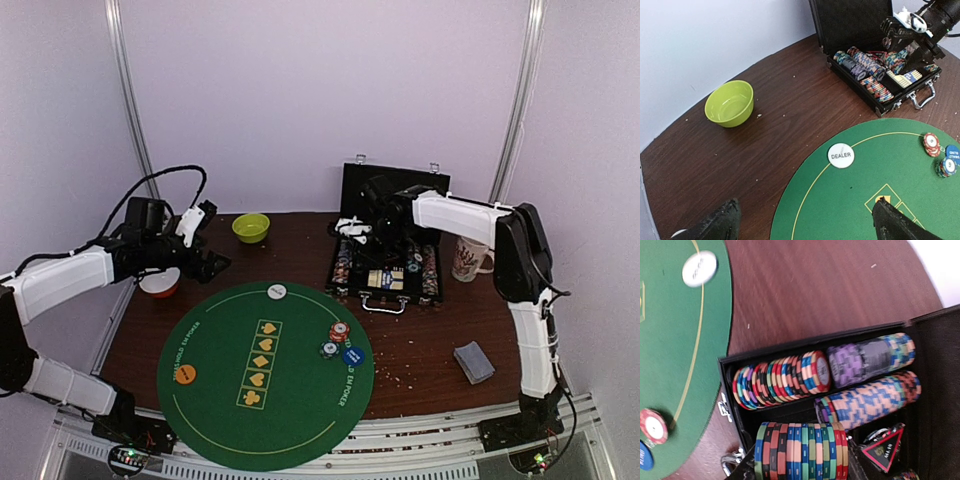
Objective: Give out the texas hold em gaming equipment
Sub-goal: Pick up the pile of poker chips from the chip case, then pass from the right arm to the left
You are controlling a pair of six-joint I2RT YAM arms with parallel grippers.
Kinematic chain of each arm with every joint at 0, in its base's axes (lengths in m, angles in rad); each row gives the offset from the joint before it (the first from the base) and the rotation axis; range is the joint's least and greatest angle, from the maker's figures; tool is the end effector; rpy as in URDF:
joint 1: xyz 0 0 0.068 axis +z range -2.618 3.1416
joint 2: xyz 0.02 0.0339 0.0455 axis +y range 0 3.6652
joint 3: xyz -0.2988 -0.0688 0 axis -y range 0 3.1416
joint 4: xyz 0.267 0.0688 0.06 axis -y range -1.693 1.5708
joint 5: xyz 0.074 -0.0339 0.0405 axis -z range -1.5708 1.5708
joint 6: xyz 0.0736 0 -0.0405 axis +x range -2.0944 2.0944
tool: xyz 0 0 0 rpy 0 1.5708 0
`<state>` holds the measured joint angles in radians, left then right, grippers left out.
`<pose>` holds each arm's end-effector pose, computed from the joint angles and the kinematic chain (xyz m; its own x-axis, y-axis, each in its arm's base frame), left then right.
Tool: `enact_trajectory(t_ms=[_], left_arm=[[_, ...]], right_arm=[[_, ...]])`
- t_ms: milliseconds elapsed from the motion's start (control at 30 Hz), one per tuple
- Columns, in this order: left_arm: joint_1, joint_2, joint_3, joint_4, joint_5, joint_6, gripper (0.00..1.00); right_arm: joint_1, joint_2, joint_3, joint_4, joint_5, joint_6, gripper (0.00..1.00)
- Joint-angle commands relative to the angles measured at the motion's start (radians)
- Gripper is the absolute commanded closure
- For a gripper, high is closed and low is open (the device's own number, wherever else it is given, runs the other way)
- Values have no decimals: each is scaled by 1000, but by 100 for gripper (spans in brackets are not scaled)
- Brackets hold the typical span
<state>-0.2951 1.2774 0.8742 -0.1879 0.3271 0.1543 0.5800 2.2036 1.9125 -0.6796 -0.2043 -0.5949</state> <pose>0.3012 -0.1163 0.2699 -0.4453 0.2875 -0.8480 0.6063 0.7937 -0.0493 0.4537 0.3151 0.2147 -0.2173 -0.7984 -0.5615 -0.9107 0.3729 -0.1778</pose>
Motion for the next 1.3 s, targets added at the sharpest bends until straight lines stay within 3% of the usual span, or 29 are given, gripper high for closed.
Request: enact_trajectory(t_ms=[0, 267, 367, 633, 833, 1000, 1267], left_arm=[[6, -44, -31, 94, 73, 22, 5], [-2, -79, -71, 176, 249, 26, 9], [-59, -95, -60, 198, 282, 36, 10], [-436, -15, 92, 199, -116, 300, 2], [-544, 171, 223, 140, -188, 426, 2], [-551, 226, 258, 77, -82, 443, 2], [-550, 285, 285, 52, -97, 442, 20]], right_arm=[[-11, -119, -30, 77, -64, 181, 100], [-11, -204, -37, 164, -188, 582, 100], [7, -254, -101, 222, -257, 737, 100], [92, -385, -365, 500, -401, 1079, 100], [176, -416, -486, 641, -431, 1180, 100], [195, -440, -546, 722, -446, 1229, 100], [202, -437, -576, 794, -464, 1277, 100]])
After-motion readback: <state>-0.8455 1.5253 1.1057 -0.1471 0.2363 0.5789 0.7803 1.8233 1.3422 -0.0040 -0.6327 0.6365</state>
